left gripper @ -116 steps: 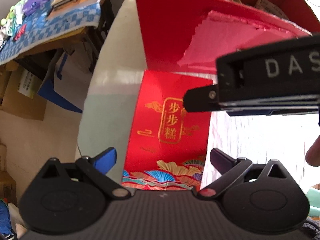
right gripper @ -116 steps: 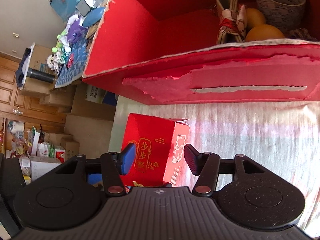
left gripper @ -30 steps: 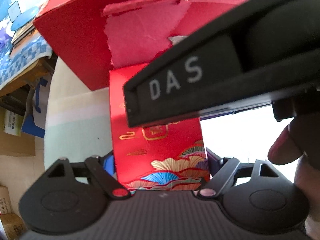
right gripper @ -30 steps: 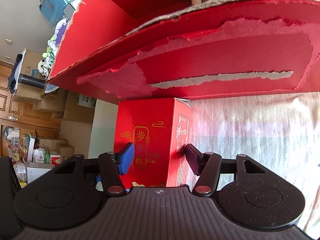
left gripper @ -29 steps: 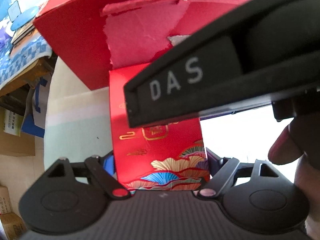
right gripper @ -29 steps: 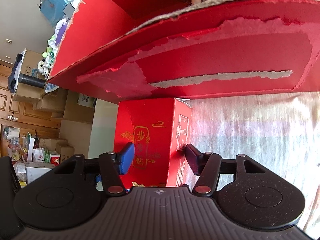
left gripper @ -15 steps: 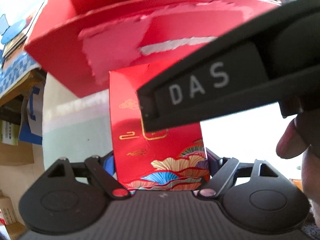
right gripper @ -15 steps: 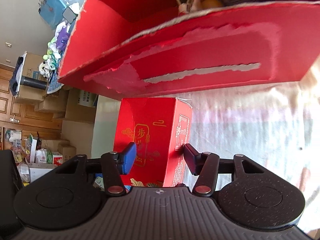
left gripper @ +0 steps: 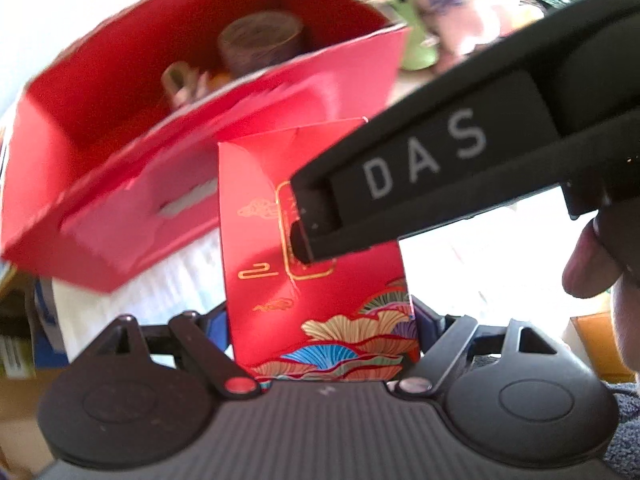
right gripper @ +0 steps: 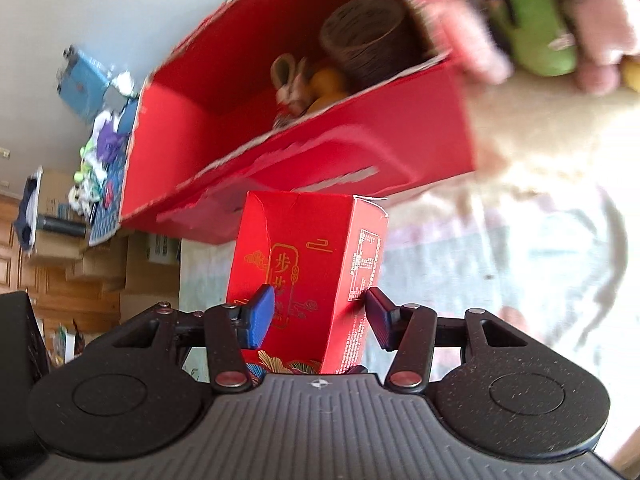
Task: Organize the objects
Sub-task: 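Lift the red gift box toward the red cardboard box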
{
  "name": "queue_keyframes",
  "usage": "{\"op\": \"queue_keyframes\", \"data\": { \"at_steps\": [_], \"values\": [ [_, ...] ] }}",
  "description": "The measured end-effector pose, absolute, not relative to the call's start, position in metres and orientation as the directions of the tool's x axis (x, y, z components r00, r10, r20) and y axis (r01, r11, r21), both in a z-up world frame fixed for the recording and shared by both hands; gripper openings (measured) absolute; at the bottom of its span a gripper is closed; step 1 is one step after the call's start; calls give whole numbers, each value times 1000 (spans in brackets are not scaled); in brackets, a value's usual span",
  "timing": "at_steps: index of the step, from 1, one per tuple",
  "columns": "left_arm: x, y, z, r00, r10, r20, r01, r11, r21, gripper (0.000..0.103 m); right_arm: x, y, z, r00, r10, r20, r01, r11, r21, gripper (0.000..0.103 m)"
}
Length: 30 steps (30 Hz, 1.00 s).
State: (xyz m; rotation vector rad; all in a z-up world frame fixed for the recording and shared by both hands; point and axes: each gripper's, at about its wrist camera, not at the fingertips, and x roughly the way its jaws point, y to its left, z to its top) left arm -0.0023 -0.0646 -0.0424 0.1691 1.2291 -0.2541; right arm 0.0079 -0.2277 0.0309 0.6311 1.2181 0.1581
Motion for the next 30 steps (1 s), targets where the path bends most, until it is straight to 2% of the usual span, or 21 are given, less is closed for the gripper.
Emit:
{"op": "queue_keyframes", "data": {
  "at_steps": [4, 14, 30],
  "values": [
    [-1, -104, -33, 329, -128, -936, 354, 935, -4, 82, -1, -241, 41, 400, 409, -820, 255, 810, 528, 53],
    [13, -138, -14, 363, -196, -911, 491, 871, 8, 82, -24, -278, 63, 484, 326, -812, 334, 789, 516, 53],
    [30, -148, 27, 405, -281, -870, 543, 840, -18, 82, -25, -298, 102, 552, 240, -799, 333, 815, 475, 53]
  ]
}}
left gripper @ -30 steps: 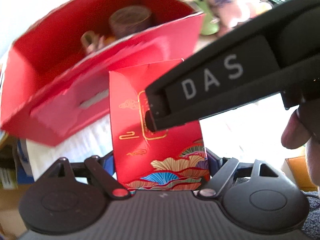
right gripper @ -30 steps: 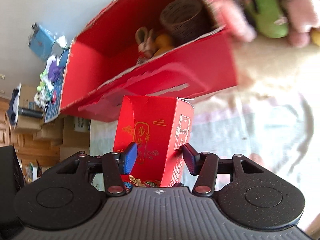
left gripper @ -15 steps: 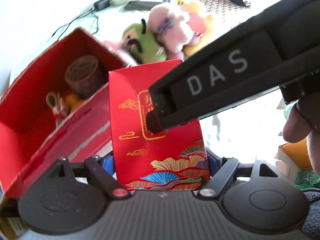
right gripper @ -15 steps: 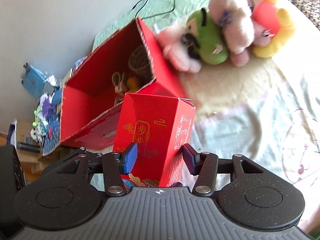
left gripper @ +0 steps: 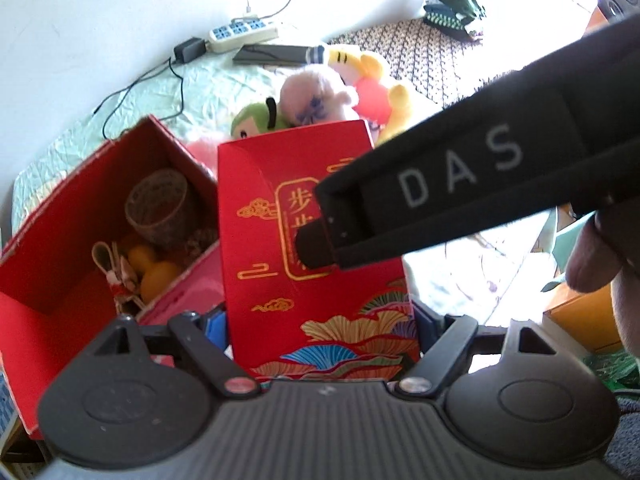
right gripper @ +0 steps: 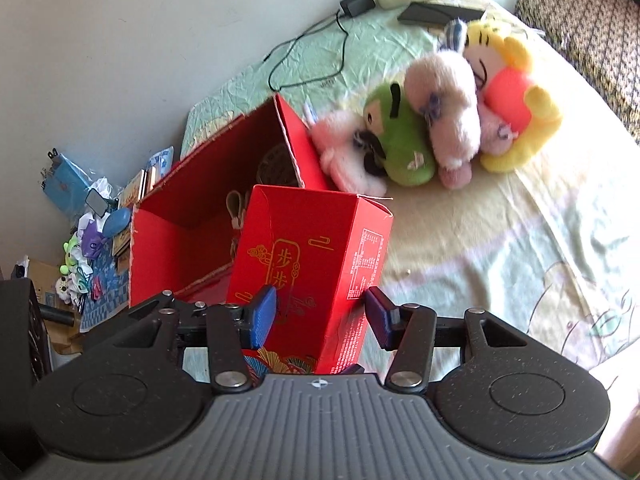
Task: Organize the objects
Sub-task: 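Lift the red gift box toward the red cardboard box, then carry the gift box over and down into the red cardboard box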
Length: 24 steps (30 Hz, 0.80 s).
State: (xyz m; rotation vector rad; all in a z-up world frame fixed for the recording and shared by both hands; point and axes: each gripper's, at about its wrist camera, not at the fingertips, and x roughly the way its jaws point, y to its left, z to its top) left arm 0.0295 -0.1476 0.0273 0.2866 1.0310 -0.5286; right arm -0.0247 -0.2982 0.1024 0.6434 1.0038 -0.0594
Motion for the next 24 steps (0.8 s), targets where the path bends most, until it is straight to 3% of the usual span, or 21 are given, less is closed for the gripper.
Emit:
{"op": "queue_keyframes", "data": {
  "at_steps": [14, 19, 24],
  "values": [
    [51, -138, 44, 471, -242, -848, 459, 889, 1, 81, 6, -288, 117, 604, 206, -770, 257, 864, 432, 53],
    [62, -124, 50, 512, -212, -832, 389, 921, 4, 81, 17, -285, 114, 594, 255, -763, 230, 855, 464, 53],
    [64, -112, 56, 528, -213, -822, 355, 935, -15, 81, 22, -283, 124, 611, 289, -737, 190, 850, 491, 47]
  ]
}}
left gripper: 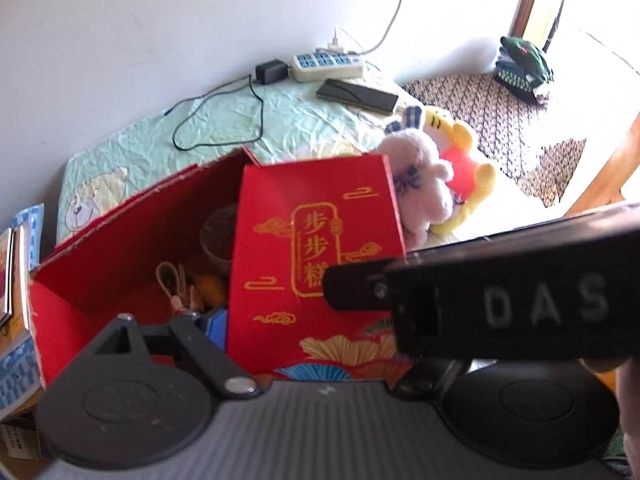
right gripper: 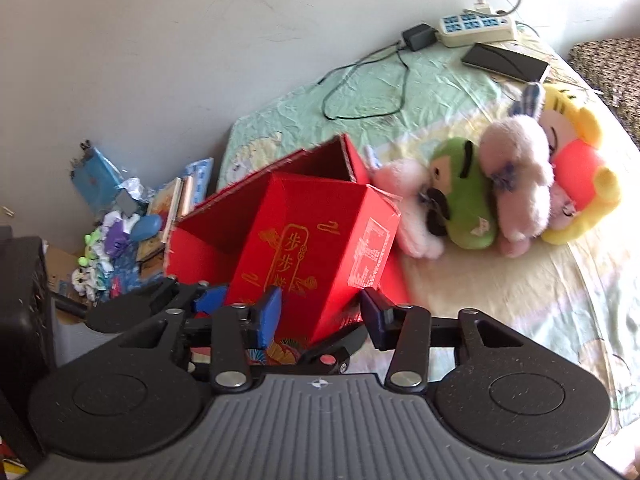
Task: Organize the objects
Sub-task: 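Carry the gift box over and down into the red cardboard box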
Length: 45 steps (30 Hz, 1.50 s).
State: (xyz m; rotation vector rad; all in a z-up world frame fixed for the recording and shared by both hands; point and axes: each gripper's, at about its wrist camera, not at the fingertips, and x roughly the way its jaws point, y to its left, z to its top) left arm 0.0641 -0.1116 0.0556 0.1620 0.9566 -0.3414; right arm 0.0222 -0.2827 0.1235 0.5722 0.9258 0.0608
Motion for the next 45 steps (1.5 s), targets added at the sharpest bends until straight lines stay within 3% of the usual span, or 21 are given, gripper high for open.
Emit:
{"op": "queue_keyframes", "data": {
  "at_steps": [15, 45],
  "values": [
    [81, -74, 71, 584, -169, -794, 232, 972, -36, 81, 62, -263, 134, 652, 341, -677, 69, 863, 501, 45],
    [128, 11, 10, 509, 74, -857, -86, 996, 36, 81, 155, -212, 60, 537, 582, -610, -132, 773, 621, 42]
  ]
}}
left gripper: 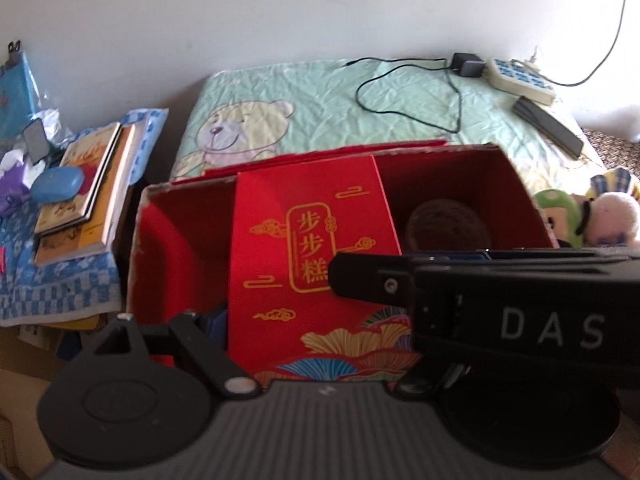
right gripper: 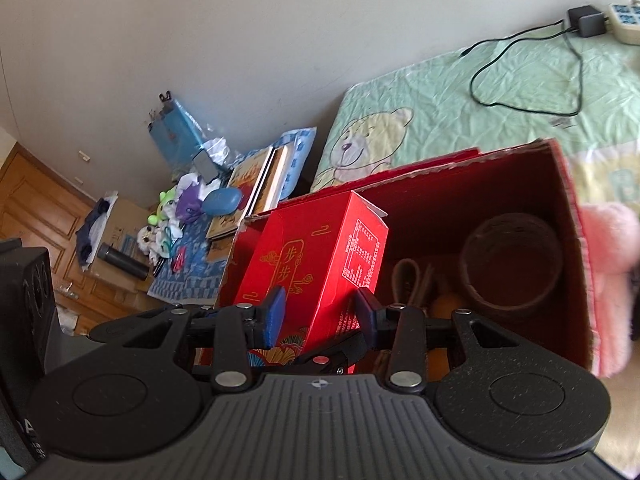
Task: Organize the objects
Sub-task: 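Carry the gift box over and down into the red cardboard box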
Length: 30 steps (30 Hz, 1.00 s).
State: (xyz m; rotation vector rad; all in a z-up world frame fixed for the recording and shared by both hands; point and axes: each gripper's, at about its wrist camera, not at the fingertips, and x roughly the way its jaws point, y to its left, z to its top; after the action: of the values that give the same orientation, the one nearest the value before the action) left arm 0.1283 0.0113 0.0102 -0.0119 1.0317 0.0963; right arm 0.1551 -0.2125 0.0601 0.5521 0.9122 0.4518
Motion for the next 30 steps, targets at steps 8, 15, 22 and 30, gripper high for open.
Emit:
{"op": "queue_keyframes", "data": {
  "at_steps": [8, 15, 22, 30],
  "values": [
    [138, 24, -10, 457, 96, -884, -121, 992, 45, 81, 175, -201, 41, 470, 615, -634, -140, 761, 634, 42],
    [145, 29, -25, 420, 112, -901, -133, 989, 61, 81, 187, -198, 26, 414, 633, -654, -122, 751, 649, 42],
    [149, 37, -39, 374, 126, -919, -145, 987, 76, 81, 193, -191, 14, 365, 640, -676, -103, 749, 654, 40],
    [154, 41, -49, 345, 138, -928, -145, 985, 93, 81, 198, -186, 6, 346, 639, -687, -88, 751, 655, 39]
  ]
}}
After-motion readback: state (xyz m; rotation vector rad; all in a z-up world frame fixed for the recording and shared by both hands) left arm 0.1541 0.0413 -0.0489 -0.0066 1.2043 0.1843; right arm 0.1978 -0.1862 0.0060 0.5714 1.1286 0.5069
